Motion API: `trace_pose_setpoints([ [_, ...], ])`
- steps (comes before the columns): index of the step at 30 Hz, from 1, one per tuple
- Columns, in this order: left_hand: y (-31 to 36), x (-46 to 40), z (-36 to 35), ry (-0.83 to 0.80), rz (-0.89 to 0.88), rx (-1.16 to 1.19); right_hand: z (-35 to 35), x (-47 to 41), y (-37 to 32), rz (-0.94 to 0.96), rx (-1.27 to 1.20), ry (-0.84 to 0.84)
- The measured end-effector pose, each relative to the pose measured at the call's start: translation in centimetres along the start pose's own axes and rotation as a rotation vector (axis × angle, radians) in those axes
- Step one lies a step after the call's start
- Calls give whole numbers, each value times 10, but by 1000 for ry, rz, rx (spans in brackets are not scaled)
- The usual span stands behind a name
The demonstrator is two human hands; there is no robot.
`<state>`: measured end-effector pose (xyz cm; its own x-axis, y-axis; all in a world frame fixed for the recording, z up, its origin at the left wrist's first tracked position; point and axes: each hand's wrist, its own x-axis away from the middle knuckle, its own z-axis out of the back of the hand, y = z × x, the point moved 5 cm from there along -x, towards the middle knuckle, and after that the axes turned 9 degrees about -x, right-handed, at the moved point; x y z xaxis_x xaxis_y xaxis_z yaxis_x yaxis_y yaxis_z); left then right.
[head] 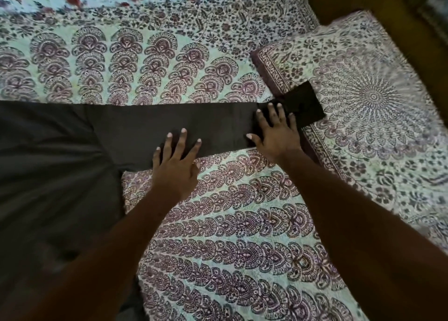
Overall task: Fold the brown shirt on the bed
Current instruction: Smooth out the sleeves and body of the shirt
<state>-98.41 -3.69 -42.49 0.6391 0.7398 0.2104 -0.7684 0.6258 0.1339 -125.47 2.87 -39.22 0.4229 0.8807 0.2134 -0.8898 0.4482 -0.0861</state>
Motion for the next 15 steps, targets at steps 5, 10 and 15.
trace_pose_setpoints([
  [5,-5,0,0,-24,-35,5,-4,2,15,-91,79,-30],
  [10,-6,6,5,4,-6,63,6,18,-16,-72,-18,52],
  [15,-26,55,23,260,256,114,-10,60,-100,33,-218,36],
])
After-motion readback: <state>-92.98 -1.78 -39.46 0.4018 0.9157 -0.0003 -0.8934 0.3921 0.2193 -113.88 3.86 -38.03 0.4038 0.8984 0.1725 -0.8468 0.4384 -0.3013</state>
